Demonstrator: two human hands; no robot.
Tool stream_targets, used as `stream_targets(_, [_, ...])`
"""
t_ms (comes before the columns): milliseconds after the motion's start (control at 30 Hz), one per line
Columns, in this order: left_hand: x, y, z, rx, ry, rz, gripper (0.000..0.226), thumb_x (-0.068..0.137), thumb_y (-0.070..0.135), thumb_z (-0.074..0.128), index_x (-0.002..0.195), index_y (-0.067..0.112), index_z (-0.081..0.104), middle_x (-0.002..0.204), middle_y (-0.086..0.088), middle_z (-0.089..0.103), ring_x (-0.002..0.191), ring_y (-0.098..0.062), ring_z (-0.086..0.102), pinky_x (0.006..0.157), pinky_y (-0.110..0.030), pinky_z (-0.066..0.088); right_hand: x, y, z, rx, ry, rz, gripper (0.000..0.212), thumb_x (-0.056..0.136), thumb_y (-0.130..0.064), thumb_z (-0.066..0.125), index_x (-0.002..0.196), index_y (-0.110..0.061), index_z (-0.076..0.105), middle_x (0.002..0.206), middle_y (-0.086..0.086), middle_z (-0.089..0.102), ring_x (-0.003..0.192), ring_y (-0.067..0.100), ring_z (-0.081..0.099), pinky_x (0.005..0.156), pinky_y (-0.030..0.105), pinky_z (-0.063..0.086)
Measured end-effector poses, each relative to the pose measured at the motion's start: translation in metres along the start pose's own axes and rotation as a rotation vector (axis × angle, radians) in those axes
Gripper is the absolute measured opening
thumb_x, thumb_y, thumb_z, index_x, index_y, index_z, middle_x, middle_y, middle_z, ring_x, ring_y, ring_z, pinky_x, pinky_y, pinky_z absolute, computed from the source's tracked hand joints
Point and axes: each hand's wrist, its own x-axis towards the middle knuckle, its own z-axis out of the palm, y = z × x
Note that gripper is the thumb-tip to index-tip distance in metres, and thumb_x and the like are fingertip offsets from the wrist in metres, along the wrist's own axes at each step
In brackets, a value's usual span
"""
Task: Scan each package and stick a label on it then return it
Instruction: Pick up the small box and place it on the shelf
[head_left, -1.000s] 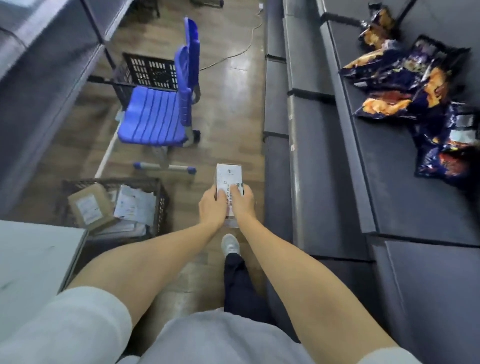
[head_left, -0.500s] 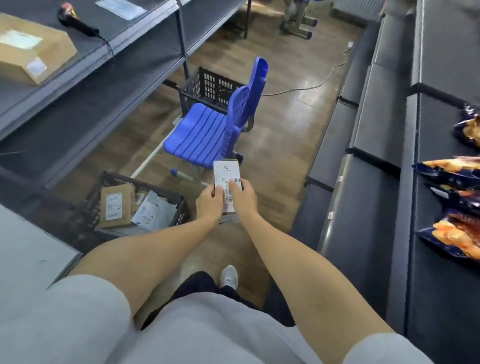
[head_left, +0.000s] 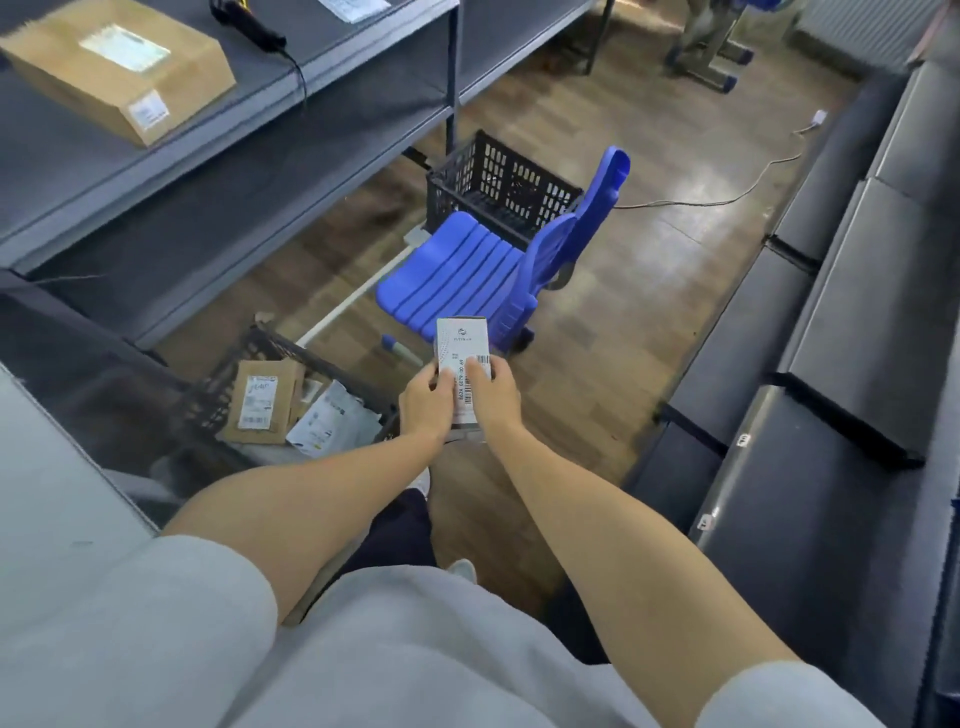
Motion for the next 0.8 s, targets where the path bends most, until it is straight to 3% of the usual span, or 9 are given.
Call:
stream_targets(133, [0.053, 0.016, -0.009, -0.014, 0.029, -0.036, 0.031, 0.096, 0.03, 0.044, 0.117, 0.023, 0.066, 0.102, 0.0, 0.07, 0.075, -0.005, 0.056, 0.058, -0.015, 0.037, 0.045, -0.029, 0.024, -0.031, -0.006, 0.001, 0.028, 0.095, -0.034, 0.049, 0.119, -0.02, 0.053, 0.108, -0.002, 0.063, 0.094, 0.014, 0.062, 0.079, 0.031, 0.052])
stream_targets(367, [0.139, 0.042, -0.034, -0.037, 0.059, -0.099, 0.03, 0.096, 0.032, 0.044, 0.111, 0.019, 0.066, 0.105, -0.005, 0.069, 0.096, -0.025, 0.061, 0.084, -0.037, 0.049, 0.115, -0.082, 0.072, -0.091, -0.091, 0.003, 0.024, 0.097, -0.034, 0.049, 0.115, -0.02, 0.052, 0.105, -0.003, 0.063, 0.101, 0.019, 0.062, 0.091, 0.04, 0.051])
stream_targets(567, [0.197, 0.06, -0.061, -0.038, 0.152, -0.104, 0.025, 0.097, 0.029, 0.044, 0.102, 0.019, 0.066, 0.093, 0.003, 0.066, 0.083, -0.018, 0.055, 0.072, -0.028, 0.036, 0.161, -0.122, 0.114, -0.166, -0.177, -0.058, 0.027, 0.097, -0.036, 0.048, 0.117, -0.019, 0.052, 0.11, -0.001, 0.064, 0.096, 0.015, 0.062, 0.082, 0.034, 0.052])
stream_targets(800, [0.242, 0.071, -0.081, -0.076, 0.277, -0.146, 0.024, 0.098, 0.03, 0.043, 0.098, 0.017, 0.064, 0.101, -0.001, 0.066, 0.079, -0.011, 0.055, 0.067, -0.023, 0.036, 0.2, -0.158, 0.152, -0.253, -0.329, -0.126, 0.033, 0.097, -0.037, 0.048, 0.123, -0.016, 0.053, 0.108, -0.001, 0.064, 0.092, 0.012, 0.062, 0.065, 0.024, 0.047])
